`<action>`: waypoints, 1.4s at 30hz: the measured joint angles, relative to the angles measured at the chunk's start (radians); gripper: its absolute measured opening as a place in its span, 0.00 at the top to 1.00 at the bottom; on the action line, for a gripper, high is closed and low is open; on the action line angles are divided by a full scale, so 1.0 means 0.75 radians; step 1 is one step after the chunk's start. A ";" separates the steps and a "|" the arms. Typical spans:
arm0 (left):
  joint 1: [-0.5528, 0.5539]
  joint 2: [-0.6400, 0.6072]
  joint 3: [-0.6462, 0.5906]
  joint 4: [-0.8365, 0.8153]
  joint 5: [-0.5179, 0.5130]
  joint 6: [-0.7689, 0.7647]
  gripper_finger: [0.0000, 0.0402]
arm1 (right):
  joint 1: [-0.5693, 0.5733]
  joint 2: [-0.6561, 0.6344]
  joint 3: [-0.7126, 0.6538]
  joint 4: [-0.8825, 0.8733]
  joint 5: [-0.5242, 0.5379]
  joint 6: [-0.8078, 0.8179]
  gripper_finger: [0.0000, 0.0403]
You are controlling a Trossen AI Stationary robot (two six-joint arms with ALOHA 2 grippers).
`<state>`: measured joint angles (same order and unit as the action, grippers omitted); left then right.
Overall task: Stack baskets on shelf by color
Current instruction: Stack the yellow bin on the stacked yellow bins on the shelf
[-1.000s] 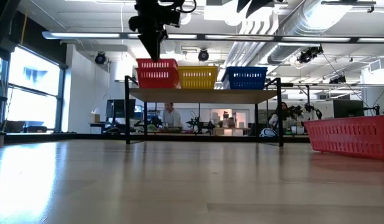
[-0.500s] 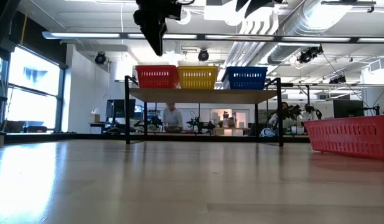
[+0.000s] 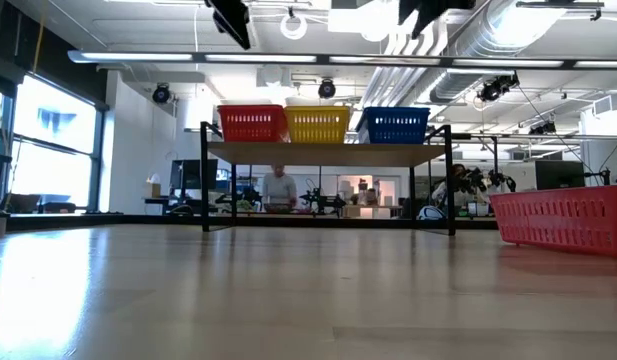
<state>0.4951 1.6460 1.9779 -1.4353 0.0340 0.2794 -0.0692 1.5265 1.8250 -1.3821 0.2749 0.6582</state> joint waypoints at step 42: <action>-0.556 -0.448 -0.720 0.593 -0.056 -0.393 0.61 | 1.093 0.000 -0.772 0.054 -0.378 1.539 0.60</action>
<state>0.0779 1.3102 1.4380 -0.9905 -0.0081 -0.0155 0.7508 1.5265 1.2459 -1.3417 -0.0087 1.8125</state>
